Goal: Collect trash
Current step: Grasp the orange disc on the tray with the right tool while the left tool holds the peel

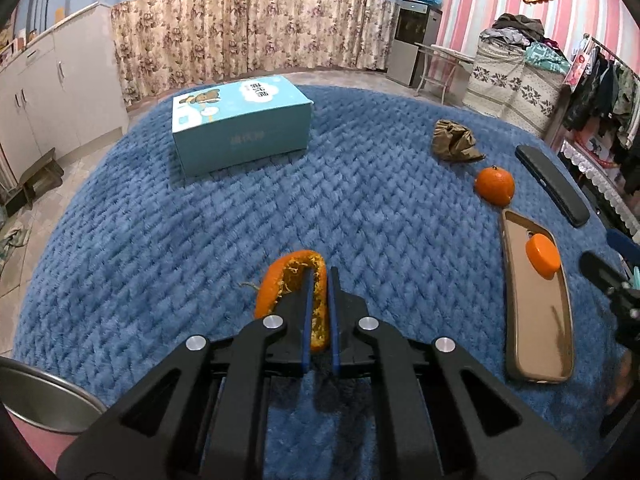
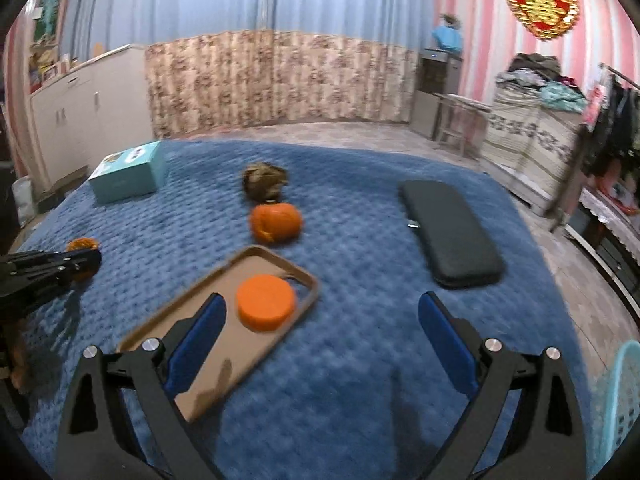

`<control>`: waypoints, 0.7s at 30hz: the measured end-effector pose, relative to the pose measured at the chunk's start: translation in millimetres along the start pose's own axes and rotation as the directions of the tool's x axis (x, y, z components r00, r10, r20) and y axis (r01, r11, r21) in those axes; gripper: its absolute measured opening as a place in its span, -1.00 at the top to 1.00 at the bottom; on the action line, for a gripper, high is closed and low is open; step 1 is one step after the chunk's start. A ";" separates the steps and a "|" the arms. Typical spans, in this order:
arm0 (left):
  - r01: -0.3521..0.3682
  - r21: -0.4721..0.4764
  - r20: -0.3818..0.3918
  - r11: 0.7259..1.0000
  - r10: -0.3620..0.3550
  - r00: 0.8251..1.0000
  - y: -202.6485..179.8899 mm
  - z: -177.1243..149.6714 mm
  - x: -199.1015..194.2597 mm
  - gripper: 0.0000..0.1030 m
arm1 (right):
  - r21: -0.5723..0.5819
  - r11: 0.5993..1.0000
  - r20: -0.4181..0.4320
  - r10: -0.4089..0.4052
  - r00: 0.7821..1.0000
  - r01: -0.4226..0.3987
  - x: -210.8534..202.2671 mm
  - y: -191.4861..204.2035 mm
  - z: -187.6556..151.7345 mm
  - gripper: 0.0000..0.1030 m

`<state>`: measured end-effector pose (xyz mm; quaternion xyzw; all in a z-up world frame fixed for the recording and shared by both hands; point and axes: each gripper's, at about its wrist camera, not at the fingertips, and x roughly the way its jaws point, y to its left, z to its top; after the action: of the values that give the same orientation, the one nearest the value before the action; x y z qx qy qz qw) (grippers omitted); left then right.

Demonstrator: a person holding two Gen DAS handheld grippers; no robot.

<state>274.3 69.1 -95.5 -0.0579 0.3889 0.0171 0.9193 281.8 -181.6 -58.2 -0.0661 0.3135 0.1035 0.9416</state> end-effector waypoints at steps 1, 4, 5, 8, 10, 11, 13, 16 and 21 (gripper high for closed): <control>-0.001 0.002 -0.001 1.000 0.001 1.000 -1.0 0.0 0.7 0.90 | -0.023 0.999 -0.013 0.021 1.000 -0.022 5.9 7.1 1.1 -0.60; 0.003 -0.001 -0.002 1.000 -0.003 1.000 -0.6 -0.3 1.4 0.90 | -0.083 0.996 -0.068 0.040 0.997 -0.046 21.9 21.0 1.8 -0.18; 0.005 -0.004 -0.003 1.000 -0.005 1.000 -0.9 -0.4 1.7 0.89 | -0.084 0.995 -0.086 0.050 0.995 -0.057 26.9 22.5 2.4 -0.16; 0.003 0.000 -0.006 1.000 -0.003 1.000 -3.4 -0.3 4.0 0.89 | -0.064 0.994 -0.097 0.085 0.992 -0.091 33.2 18.8 4.8 -0.11; -0.004 0.008 -0.008 1.000 0.005 1.000 -4.9 -0.7 4.7 0.89 | -0.036 0.991 -0.105 0.123 0.987 -0.127 35.7 14.0 5.8 -0.05; -0.007 0.011 -0.009 1.000 0.007 1.000 -6.1 -0.5 5.4 0.89 | -0.026 0.990 -0.110 0.133 0.985 -0.137 38.0 12.1 5.4 -0.04; -0.007 0.013 -0.010 1.000 0.007 1.000 -6.9 -0.7 6.4 0.89 | -0.004 0.988 -0.114 0.151 0.982 -0.152 40.8 8.5 4.1 0.08; -0.007 0.014 -0.012 1.000 0.007 1.000 -8.0 -0.6 7.6 0.88 | 0.022 0.988 -0.098 0.157 0.983 -0.156 39.7 3.6 4.8 0.20; -0.025 0.029 -0.013 0.999 0.025 1.000 -13.3 -1.2 8.8 0.88 | 0.020 0.989 -0.071 0.147 0.987 -0.145 35.9 5.2 7.6 0.20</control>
<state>280.5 55.7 -101.4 -0.0401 0.3959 0.0227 0.9171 313.0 -169.6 -74.2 -0.0399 0.3523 0.1674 0.9199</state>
